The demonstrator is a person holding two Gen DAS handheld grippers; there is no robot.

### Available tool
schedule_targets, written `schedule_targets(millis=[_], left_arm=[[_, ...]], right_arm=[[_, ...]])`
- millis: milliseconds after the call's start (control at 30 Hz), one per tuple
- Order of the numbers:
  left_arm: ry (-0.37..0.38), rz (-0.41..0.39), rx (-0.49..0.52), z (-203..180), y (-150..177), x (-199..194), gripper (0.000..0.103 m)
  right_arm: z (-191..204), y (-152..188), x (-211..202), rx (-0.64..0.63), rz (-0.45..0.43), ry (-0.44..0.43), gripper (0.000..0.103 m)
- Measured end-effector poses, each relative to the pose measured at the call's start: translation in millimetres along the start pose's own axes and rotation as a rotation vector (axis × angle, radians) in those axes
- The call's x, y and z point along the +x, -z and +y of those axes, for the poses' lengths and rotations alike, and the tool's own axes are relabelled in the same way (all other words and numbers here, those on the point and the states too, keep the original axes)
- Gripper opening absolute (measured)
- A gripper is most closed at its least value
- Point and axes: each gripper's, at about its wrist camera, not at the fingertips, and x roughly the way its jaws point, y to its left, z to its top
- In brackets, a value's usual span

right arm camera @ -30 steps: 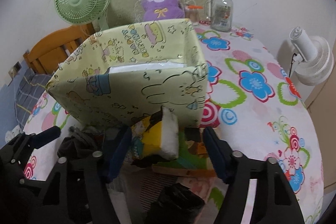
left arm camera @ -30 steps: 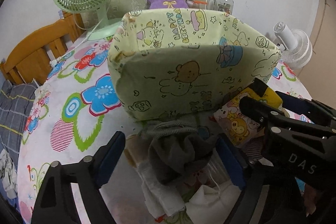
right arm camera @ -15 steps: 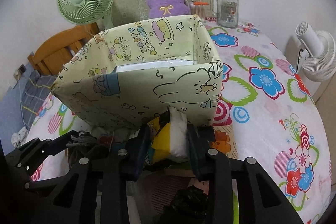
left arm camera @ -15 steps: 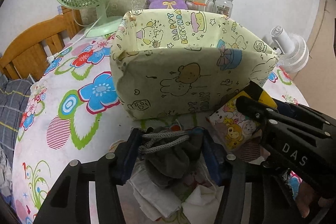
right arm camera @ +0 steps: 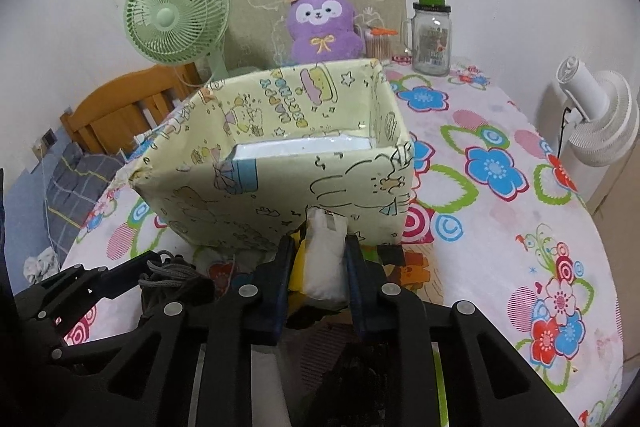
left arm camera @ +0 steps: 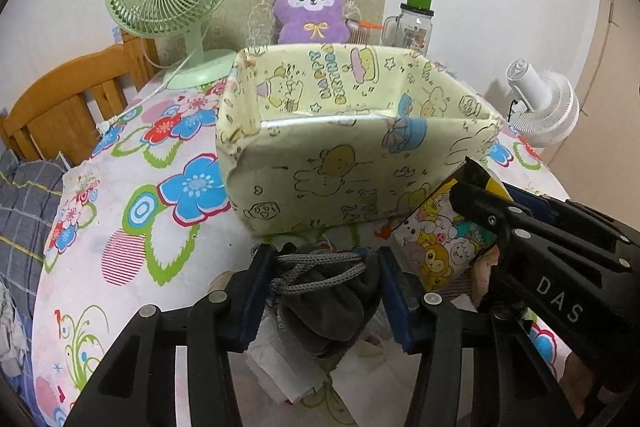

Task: Organize soft objects
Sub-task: 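Grasp the dark drawstring pouch with the left tool while the right tool grasps a white cloth, then lift the pouch and white cloth with both tools over the fabric box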

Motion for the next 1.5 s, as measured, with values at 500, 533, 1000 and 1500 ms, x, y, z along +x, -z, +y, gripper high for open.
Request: schedule_targets(millis=[500,533,1000,1500], left_arm=[[-0.019,-0.091,0.027,-6,-9,-37,0.052],[-0.020,-0.094,0.027,-6,-10,-39,0.052],[-0.030,-0.160,0.037,-10,-23,-68,0.051],[-0.038,-0.189,0.043,-9,-50,-72,0.051]], right_arm=[[5,-8,-40,-0.016,-0.089,0.023,0.026],[5,-9,-41,-0.016,-0.094,0.023,0.026],[9,-21,-73,-0.021,-0.157,0.041,0.026],[6,-45,-83,-0.016,-0.196,0.048,0.026]])
